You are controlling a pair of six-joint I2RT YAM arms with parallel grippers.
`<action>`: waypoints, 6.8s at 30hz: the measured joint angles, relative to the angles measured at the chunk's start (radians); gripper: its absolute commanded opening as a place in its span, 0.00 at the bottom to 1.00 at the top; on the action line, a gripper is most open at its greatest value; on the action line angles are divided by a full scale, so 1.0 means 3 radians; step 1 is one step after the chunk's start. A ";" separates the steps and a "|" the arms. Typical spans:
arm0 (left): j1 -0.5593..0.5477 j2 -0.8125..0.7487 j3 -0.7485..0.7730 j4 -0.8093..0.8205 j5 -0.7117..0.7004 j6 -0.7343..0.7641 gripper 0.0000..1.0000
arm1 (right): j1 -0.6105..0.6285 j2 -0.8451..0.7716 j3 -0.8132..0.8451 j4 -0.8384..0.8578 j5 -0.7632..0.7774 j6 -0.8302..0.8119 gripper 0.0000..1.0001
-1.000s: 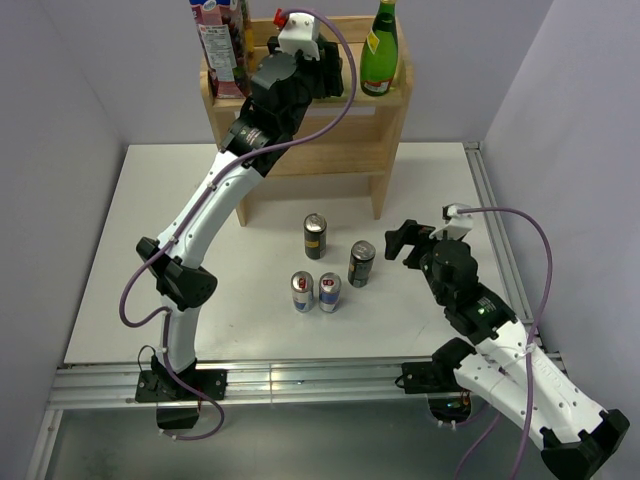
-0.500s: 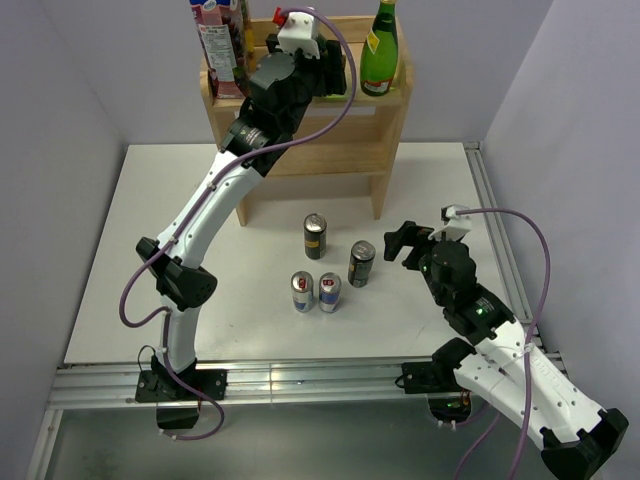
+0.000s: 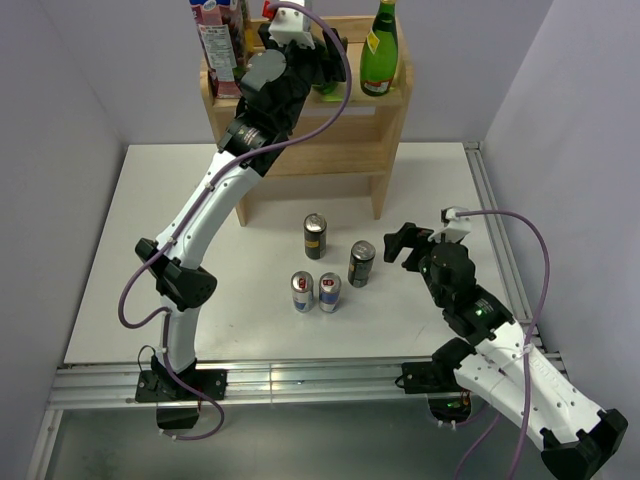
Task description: Place and organize the beverage onto the shelf
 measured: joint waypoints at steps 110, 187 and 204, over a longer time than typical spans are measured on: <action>-0.1001 -0.3904 -0.6055 0.0380 -0.0450 -0.1333 0.97 | 0.0855 0.1606 -0.0684 0.1294 0.0357 0.0572 0.97; -0.1011 -0.4110 -0.6493 0.0543 -0.0624 -0.1310 0.94 | 0.0046 0.2989 0.2073 0.1471 0.0636 -0.1030 0.00; -0.1011 -0.4035 -0.6556 0.0601 -0.0633 -0.1303 0.94 | 0.0047 0.3582 0.2112 0.2706 0.0935 -0.1597 0.00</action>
